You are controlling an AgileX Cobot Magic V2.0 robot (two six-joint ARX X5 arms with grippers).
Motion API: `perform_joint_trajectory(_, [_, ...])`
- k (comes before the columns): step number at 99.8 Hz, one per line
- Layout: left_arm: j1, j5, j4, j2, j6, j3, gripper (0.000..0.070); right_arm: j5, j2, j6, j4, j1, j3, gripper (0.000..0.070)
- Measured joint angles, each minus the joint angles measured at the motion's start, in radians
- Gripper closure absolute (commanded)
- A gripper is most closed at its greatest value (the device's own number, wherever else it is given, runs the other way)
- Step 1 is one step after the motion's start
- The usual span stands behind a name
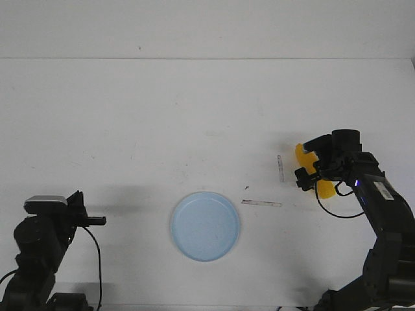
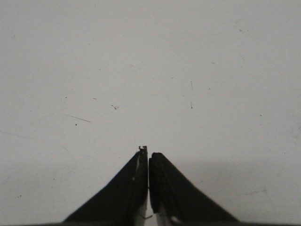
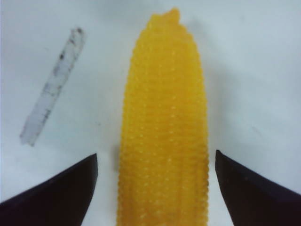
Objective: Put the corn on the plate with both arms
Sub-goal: 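Reach the right gripper down over the yellow corn and grasp it, then carry the corn with the right gripper over the blue plate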
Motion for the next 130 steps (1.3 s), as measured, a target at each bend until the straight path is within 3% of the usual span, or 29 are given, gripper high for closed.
perform_joint_trajectory(11, [0.000, 0.000, 0.000, 0.000, 0.000, 0.000, 0.0700, 0.000, 0.000, 0.000, 0.008, 0.000, 0.000, 0.0195])
perform_joint_trajectory(26, [0.000, 0.000, 0.000, 0.000, 0.000, 0.000, 0.0700, 0.000, 0.000, 0.000, 0.007, 0.000, 0.000, 0.0451])
perform_joint_trajectory(36, [0.000, 0.000, 0.000, 0.000, 0.000, 0.000, 0.0700, 0.000, 0.000, 0.002, 0.006, 0.000, 0.002, 0.0519])
perform_joint_trajectory(58, [0.000, 0.000, 0.000, 0.000, 0.000, 0.000, 0.0700, 0.004, -0.030, 0.040, -0.016, 0.000, 0.003, 0.0522])
perform_joint_trajectory(79, [0.000, 0.000, 0.000, 0.000, 0.000, 0.000, 0.0700, 0.005, -0.206, 0.116, -0.010, 0.028, 0.003, 0.0522])
perform_joint_trajectory(103, [0.000, 0.000, 0.000, 0.000, 0.000, 0.000, 0.0700, 0.000, -0.373, 0.391, -0.033, 0.168, 0.003, 0.0523])
perform_joint_trajectory(130, [0.000, 0.000, 0.000, 0.000, 0.000, 0.000, 0.0700, -0.002, -0.408, 0.620, -0.038, 0.526, 0.003, 0.0523])
